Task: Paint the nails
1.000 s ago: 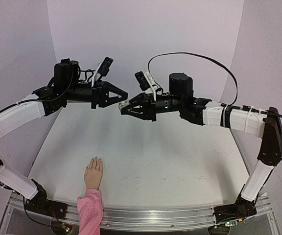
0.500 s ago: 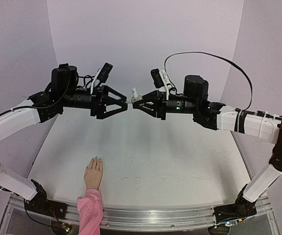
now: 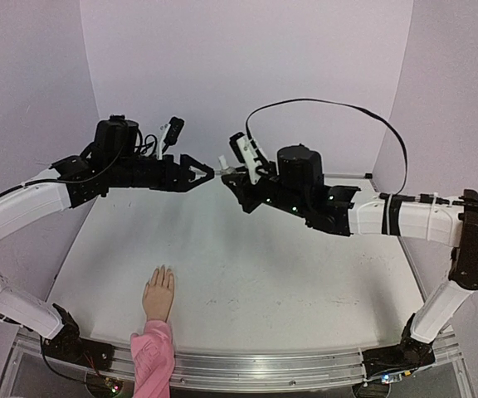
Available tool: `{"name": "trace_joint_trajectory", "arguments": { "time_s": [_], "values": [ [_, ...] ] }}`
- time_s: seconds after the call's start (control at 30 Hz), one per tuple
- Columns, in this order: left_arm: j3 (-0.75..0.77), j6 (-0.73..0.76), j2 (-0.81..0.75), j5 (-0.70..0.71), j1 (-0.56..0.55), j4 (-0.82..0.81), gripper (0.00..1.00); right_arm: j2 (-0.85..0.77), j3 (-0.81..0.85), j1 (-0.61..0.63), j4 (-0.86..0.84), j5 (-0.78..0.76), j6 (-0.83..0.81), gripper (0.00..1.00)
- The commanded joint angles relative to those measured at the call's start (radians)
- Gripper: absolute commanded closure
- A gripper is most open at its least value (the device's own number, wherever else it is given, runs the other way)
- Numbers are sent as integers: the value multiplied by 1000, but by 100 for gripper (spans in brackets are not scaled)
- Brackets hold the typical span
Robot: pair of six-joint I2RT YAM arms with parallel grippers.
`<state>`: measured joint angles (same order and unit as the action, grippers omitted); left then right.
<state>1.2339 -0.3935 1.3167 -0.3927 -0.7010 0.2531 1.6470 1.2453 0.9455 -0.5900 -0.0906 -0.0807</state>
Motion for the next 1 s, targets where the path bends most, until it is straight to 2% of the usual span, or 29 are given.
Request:
{"name": "trace_joint_trajectory", "arguments": {
  "time_s": [0.0, 0.1, 0.23, 0.33, 0.43, 0.57, 0.6, 0.67, 0.73, 0.77, 0.8, 0.9, 0.93, 0.97],
  "values": [
    [71, -88, 21, 36, -1, -49, 13, 50, 86, 68, -12, -181, -86, 100],
    [72, -109, 28, 46, -1, -76, 20, 74, 108, 99, -10, -192, -97, 100],
    [75, -130, 48, 42, -1, -91, 38, 95, 134, 115, -13, -181, -98, 100],
    [76, -134, 66, 32, -2, -97, 55, 110, 151, 123, -14, -179, -107, 100],
    [84, -134, 81, 10, -2, -100, 67, 115, 158, 125, -18, -177, -110, 100],
    [100, -116, 103, -46, -4, -104, 96, 113, 158, 126, -32, -156, -99, 100],
    [101, -103, 107, -60, -5, -107, 99, 109, 158, 125, -34, -137, -94, 100],
    [107, -53, 118, -129, -11, -121, 100, 97, 156, 118, -36, -53, -86, 100],
    [121, 17, 137, -262, -20, -144, 100, 71, 149, 78, -37, 153, -52, 100],
    [129, 52, 150, -362, -25, -155, 100, 57, 146, 43, -37, 330, -19, 100],
    [136, 93, 160, -458, -30, -164, 100, 50, 148, -2, -41, 546, 14, 100],
    [147, 254, 166, -829, -76, -175, 100, 57, 172, -74, -130, 1346, 138, 100],
    [141, 309, 156, -917, -97, -175, 100, 50, 179, -70, -156, 1479, 155, 100],
    [135, 355, 146, -983, -112, -175, 100, 37, 181, -61, -165, 1522, 159, 100]
  ]
}}
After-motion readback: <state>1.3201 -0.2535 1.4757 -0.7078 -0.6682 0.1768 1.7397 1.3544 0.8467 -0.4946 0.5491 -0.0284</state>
